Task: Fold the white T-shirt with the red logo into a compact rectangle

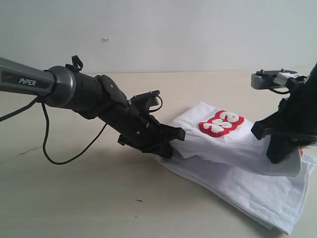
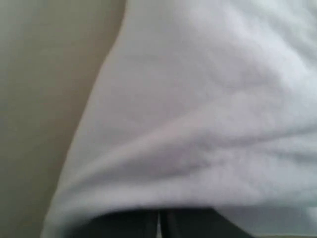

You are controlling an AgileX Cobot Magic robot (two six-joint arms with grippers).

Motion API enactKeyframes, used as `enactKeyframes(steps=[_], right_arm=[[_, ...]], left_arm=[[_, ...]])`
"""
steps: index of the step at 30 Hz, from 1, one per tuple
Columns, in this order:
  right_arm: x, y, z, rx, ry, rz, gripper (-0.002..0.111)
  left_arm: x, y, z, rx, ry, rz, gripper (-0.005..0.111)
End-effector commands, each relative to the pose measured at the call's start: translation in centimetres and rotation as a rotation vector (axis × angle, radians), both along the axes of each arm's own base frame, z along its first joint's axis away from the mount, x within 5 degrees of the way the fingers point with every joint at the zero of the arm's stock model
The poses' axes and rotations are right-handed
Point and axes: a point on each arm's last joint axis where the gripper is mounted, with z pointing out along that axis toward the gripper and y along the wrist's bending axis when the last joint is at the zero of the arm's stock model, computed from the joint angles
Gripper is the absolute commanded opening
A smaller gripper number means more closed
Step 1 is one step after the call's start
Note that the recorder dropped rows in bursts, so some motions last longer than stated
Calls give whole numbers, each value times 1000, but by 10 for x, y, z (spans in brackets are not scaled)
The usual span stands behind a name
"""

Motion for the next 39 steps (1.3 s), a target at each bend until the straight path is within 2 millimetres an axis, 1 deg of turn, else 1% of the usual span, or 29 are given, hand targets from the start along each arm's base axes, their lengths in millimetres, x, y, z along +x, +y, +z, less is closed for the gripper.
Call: enactKeyframes(steps=[1, 2, 4, 7, 9, 10, 11, 12, 13, 17, 20, 25, 27, 28, 30, 32, 33, 35, 39], right_arm=[[-6, -2, -25, -8, 112, 1, 0], [-7, -2, -30, -9, 131, -9, 2], [-5, -2, -36, -3, 146, -17, 9], [-4, 0, -38, 11, 149, -26, 31], [-4, 0, -38, 11, 147, -22, 51], [-4, 0, -38, 13, 146, -23, 59], [-4, 0, -37, 12, 138, -23, 64], [-3, 0, -36, 11, 130, -24, 67], [-3, 0, -33, 13, 118, -26, 66], [-6, 2, -17, 33, 59, -39, 63], [-9, 2, -6, 39, 29, -39, 62], [-15, 3, 7, 52, 3, -39, 61], [-15, 4, 11, 55, -29, -40, 54], [-14, 4, 13, 57, -51, -43, 48], [-11, 4, 17, 59, -105, -56, 32], [-5, 4, 19, 65, -178, -84, 14], [0, 4, 17, 72, -211, -102, 0], [3, 6, 13, 93, -205, -85, 0], [-2, 7, 16, 102, -180, -43, 0]], left_arm=[[0, 1, -5, 25, -16, -10, 1], [0, 1, -5, 25, -17, -12, 2], [0, 1, -5, 25, -15, -14, 10], [-2, 1, -5, 24, -2, -29, 29], [-4, 1, -5, 22, 16, -44, 43], [-6, 1, -5, 20, 36, -56, 48], [-7, 2, -5, 18, 55, -67, 52], [-8, 3, -4, 17, 69, -81, 55], [-8, 4, -3, 17, 74, -95, 55], [-9, 10, 13, 4, 80, -136, 55], [-10, 16, 33, -17, 79, -159, 55], [-17, 27, 65, -35, 108, -231, 55], [-17, 30, 76, -46, 89, -230, 55], [-16, 30, 81, -50, 62, -223, 55], [-10, 30, 87, -61, -6, -179, 55], [-4, 26, 91, -96, -78, -135, 55], [0, 20, 88, -133, -101, -99, 55], [4, 12, 80, -182, -124, -87, 55], [10, 4, 70, -211, -166, -83, 55]])
